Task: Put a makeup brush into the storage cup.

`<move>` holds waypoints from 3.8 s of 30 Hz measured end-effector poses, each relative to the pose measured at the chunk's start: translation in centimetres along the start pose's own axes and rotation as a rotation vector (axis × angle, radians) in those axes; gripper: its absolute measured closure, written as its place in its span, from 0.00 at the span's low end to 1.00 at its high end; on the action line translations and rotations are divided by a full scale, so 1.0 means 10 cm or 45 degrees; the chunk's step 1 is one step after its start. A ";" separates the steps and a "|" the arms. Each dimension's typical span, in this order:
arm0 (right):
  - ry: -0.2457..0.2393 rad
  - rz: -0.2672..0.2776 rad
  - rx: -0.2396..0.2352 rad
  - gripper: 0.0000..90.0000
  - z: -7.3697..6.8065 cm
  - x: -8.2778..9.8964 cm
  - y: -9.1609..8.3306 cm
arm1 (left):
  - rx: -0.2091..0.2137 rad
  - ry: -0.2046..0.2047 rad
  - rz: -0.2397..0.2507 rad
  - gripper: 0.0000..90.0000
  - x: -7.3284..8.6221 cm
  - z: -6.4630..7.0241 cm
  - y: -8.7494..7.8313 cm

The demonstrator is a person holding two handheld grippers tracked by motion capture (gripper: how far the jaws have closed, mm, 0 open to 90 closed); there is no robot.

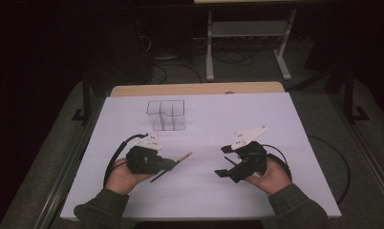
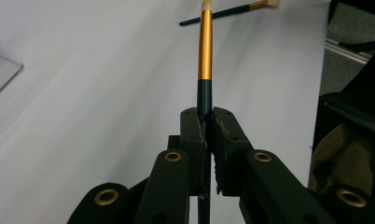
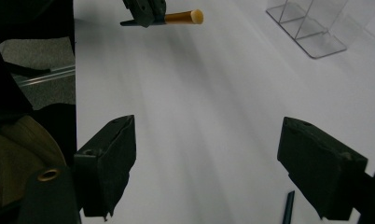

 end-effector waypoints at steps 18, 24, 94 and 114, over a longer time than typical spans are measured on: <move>-0.057 -0.021 -0.121 0.33 -0.06 -0.18 0.19 | 0.099 0.093 0.035 0.93 -0.02 0.16 0.06; -0.080 -0.025 -0.186 0.39 -0.11 -0.22 0.25 | 0.131 0.122 0.017 0.93 -0.03 0.23 0.11; -0.374 -0.323 -0.440 0.93 -0.31 -0.75 0.24 | 0.229 0.203 -0.026 0.91 -0.20 0.34 0.23; -0.207 -0.130 -0.367 0.56 -0.09 -0.57 0.03 | 0.211 0.116 0.148 0.93 -0.27 0.16 0.11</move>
Point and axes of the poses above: each handheld gripper's, and its own axes: y roughly forward along the jaws, x roughly out of its underside, z roughly to its right, the point moved 7 cm from there along y, roughly forward along the jaws
